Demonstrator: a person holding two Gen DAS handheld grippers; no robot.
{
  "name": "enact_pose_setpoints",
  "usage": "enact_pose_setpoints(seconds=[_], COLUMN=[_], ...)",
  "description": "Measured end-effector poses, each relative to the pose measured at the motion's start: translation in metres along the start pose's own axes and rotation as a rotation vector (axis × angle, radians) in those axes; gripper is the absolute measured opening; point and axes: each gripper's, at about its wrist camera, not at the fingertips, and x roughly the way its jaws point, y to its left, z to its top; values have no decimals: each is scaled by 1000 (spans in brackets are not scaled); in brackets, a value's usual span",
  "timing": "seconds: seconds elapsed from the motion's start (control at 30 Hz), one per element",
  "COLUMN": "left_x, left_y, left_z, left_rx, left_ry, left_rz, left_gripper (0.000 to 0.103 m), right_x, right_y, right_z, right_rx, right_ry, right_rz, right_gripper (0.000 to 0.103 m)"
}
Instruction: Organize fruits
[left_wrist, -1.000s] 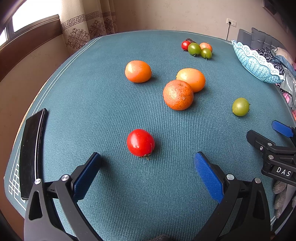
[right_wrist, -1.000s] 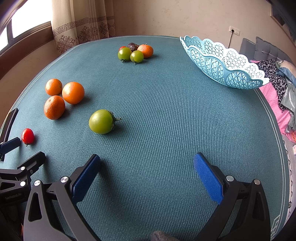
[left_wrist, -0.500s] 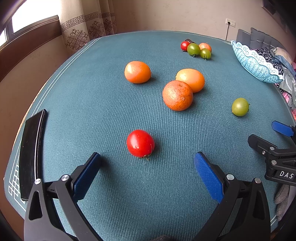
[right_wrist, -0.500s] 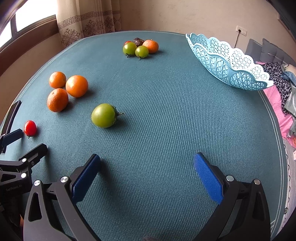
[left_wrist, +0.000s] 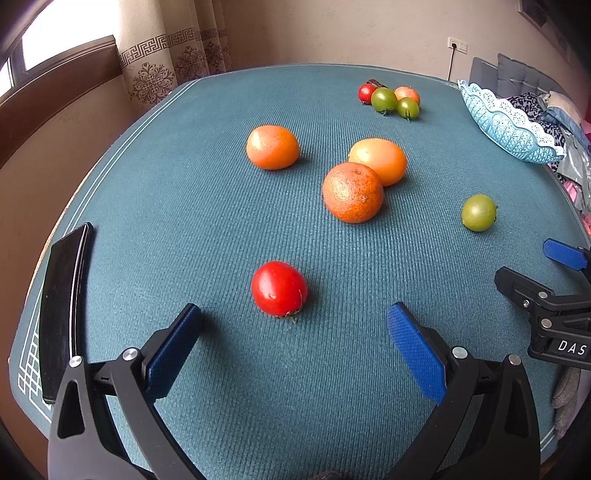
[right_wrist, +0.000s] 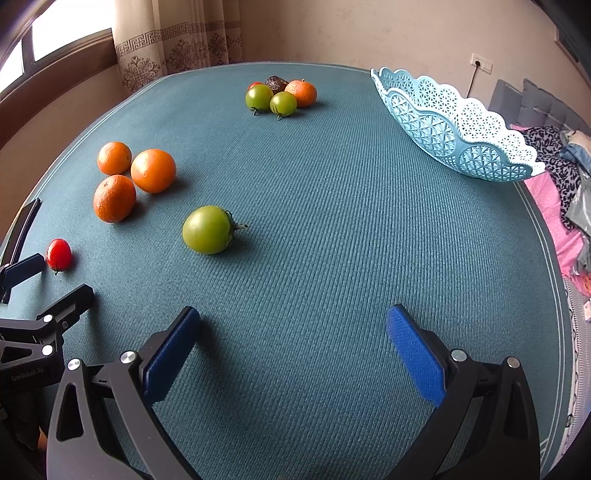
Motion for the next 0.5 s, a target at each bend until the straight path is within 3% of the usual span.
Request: enact_pose_setpoints(seconds=[0.5], left_x=[-1], left_y=[1], left_z=[-2], left_rx=[2], left_ry=[-4], left_rz=[-2], left_gripper=[101], right_x=[-2], right_y=[1], right_z=[-2], right_rx=[4], right_ry=[-11], right_rz=[-4], right_gripper=[98])
